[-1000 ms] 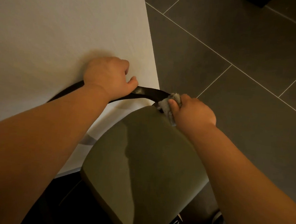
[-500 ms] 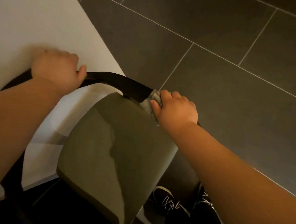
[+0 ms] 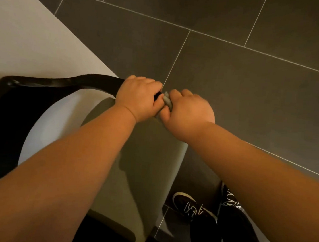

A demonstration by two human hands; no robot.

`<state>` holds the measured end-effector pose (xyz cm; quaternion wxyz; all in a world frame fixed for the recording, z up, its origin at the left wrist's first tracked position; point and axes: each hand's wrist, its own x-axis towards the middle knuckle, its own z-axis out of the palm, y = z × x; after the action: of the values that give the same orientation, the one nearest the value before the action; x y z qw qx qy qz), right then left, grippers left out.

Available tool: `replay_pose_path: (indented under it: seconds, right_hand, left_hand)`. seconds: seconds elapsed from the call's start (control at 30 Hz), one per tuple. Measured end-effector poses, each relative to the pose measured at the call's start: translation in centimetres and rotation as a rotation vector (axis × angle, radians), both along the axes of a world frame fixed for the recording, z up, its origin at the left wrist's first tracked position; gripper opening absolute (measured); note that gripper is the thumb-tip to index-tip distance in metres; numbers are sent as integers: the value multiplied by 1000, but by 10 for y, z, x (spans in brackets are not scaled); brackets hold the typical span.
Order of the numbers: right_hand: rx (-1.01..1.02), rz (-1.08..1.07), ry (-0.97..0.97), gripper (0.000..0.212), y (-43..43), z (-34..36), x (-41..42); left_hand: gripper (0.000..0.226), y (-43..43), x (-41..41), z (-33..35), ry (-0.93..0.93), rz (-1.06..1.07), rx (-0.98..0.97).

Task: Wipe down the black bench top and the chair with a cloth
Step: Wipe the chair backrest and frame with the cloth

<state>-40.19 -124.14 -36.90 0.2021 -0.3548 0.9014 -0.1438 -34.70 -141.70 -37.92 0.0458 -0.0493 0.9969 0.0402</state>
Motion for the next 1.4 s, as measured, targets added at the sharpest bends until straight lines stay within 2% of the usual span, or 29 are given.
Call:
replay_pose_path:
  seconds: [0.27,0.4,0.5,0.63,0.7,0.8,0.87,1.0,1.07,1.17,1.2,1.23,1.3,1.4]
  right_hand:
    - [45,-158,-127,33,77,7,8]
    - [43,-106,-70,40,35,2,1]
    - [-19,-40,-68,38,0,-4,-1]
    - [-60,-62,-68,42,32,-1,4]
    - [-66,-123,-128,44,64,1,10]
    - [41,-179,-155,46,89,2,20]
    - [97,-158,-94,47,77,2,14]
    - [13,-69,-72,46,30,-1,0]
    - [-44,-42,-95,56,26,1,-1]
    - [-26,-53,-162,92,57,11,9]
    - [-7,-79,-190,96,70,13,13]
    - [13,-113,-223,94,83,15,19]
    - [86,-194,-302,75,104,14,26]
    - [247,-305,-399,45,131,15,23]
  left_hand:
    - [39,2,1,1,-19,8,7]
    - [41,0,-1,-2,-15,4,-35]
    - [42,-1,0,-3,-14,4,-46]
    - [36,3,-1,-1,-23,12,-19]
    - [34,4,0,0,-29,15,-6]
    - [33,4,2,0,-20,22,14]
    - [33,4,2,-1,-11,27,18]
    - [37,2,1,-3,-28,39,-13]
    - [44,1,1,-2,-44,38,-25]
    - [53,6,2,4,-89,91,-24]
    - [55,11,5,6,-114,131,-24]
    - [57,18,10,8,-132,192,-16]
    - [57,42,29,17,-143,339,53]
    - [63,92,71,41,-209,471,277]
